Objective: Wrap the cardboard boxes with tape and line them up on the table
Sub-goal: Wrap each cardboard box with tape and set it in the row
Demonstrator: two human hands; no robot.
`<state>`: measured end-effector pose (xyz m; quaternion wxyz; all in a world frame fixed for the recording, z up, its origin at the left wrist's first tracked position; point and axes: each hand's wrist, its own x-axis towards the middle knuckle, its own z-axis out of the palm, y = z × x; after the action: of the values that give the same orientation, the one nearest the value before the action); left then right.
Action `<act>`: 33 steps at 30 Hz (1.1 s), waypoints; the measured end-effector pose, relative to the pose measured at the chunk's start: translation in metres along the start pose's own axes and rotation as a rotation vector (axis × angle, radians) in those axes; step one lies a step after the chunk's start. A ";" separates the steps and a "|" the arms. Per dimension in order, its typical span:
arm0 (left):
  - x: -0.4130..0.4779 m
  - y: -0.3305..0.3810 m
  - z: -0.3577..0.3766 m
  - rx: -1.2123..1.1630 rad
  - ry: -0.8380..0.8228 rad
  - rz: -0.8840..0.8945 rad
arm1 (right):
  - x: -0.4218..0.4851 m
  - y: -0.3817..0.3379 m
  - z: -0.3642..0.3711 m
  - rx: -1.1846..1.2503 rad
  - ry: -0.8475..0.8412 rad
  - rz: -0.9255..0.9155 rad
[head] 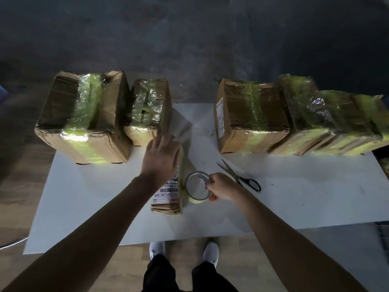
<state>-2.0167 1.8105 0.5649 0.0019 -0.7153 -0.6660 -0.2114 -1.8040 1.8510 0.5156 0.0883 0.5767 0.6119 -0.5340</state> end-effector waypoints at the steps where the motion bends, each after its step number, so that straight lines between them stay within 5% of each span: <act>1: -0.009 0.006 0.000 -0.041 0.022 0.137 | 0.001 0.001 0.001 0.008 0.002 0.000; 4: -0.036 0.022 0.003 -0.127 -0.226 0.504 | 0.003 0.004 0.000 -0.010 0.015 -0.017; 9: -0.042 0.041 0.017 -0.030 -0.531 0.480 | 0.001 0.006 -0.005 -0.023 0.043 -0.035; 15: -0.047 0.045 0.024 -0.084 -0.561 0.434 | -0.020 0.007 -0.012 -0.068 0.039 -0.094; 18: -0.046 0.045 0.024 -0.117 -0.547 0.434 | -0.029 0.024 -0.025 -0.074 0.291 -0.049; 21: -0.045 0.047 0.026 -0.132 -0.558 0.438 | -0.035 0.052 -0.037 -0.516 0.526 0.026; 33: -0.044 0.044 0.025 -0.162 -0.504 0.488 | -0.031 0.069 -0.037 -0.647 0.366 0.207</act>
<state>-1.9679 1.7710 0.5414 -0.1687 -0.8808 -0.4362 -0.0737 -1.7200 1.8436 0.5153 0.2083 0.6637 0.6929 -0.1898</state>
